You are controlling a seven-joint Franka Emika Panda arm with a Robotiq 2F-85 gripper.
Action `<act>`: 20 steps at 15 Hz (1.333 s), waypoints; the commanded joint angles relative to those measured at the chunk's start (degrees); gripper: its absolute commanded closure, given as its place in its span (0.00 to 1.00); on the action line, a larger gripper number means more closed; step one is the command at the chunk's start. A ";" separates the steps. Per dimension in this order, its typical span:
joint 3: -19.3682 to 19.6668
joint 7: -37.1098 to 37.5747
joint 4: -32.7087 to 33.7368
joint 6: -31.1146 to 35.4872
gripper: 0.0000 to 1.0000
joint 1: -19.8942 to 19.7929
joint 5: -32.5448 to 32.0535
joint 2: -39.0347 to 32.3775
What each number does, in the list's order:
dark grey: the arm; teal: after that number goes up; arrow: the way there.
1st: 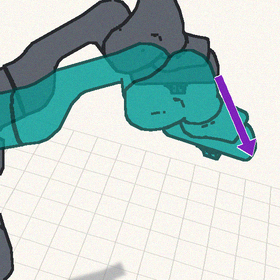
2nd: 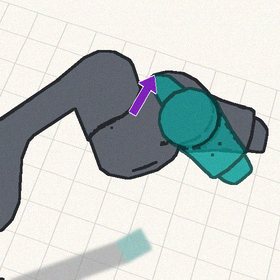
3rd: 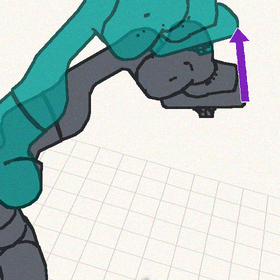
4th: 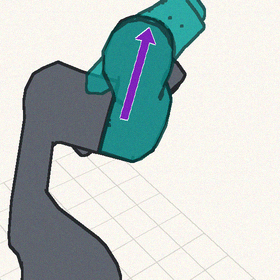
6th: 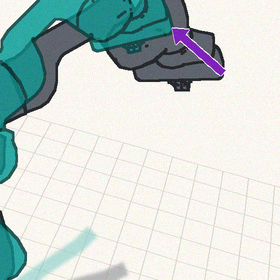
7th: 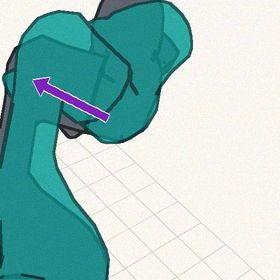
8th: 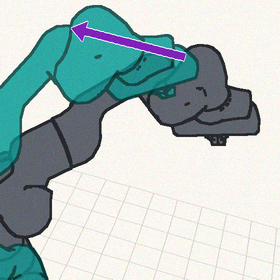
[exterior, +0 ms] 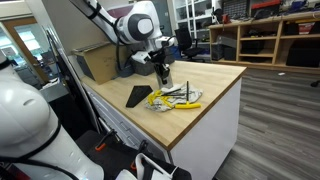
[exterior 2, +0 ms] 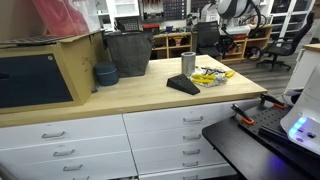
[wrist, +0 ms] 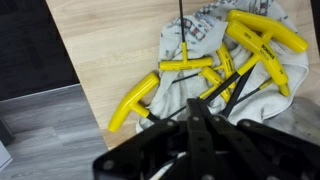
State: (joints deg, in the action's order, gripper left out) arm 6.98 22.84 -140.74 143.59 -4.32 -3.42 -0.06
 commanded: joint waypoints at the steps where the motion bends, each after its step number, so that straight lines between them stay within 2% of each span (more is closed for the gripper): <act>1: -0.43 1.38 -1.86 0.49 0.72 -0.61 -1.32 0.01; 3: -0.32 1.30 -2.06 0.69 0.63 -0.71 -1.32 -2.04; 10: 0.78 2.08 -0.33 0.94 0.11 0.07 -1.55 -10.20; 12: 1.16 2.30 0.70 1.01 0.00 0.43 -1.42 -12.45; 20: 2.95 4.77 5.08 0.74 0.01 2.66 -1.51 -18.83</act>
State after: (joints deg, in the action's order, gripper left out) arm 8.44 25.04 -137.71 144.12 -3.42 -3.65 -16.82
